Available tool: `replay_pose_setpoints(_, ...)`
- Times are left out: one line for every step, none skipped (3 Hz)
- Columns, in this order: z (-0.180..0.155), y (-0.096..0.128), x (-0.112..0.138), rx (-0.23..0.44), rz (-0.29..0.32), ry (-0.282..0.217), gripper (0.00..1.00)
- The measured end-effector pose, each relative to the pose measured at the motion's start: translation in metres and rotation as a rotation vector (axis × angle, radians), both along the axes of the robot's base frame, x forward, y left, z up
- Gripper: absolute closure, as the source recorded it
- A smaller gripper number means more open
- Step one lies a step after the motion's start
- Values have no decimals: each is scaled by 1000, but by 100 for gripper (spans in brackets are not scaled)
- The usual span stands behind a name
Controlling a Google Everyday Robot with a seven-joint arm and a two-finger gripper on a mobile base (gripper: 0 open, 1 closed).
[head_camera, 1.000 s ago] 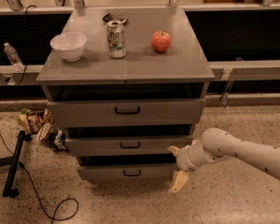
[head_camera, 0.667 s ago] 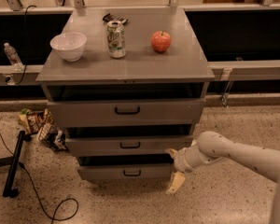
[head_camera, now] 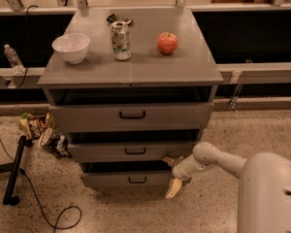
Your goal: Open bottom drawer
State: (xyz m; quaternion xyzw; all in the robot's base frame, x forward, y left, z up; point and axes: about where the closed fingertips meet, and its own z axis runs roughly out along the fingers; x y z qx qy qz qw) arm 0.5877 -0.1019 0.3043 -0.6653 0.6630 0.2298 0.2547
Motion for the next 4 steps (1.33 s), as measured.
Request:
replay_pose_setpoints(-21, -8, 7, -12, 4, -12, 0)
replay_pose_setpoints(-40, -18, 7, -29, -3, -28, 0)
replay_pose_setpoints(-59, -24, 10, -37, -15, -60, 0)
replay_pose_setpoints(-71, -27, 16, -59, -11, -99, 0)
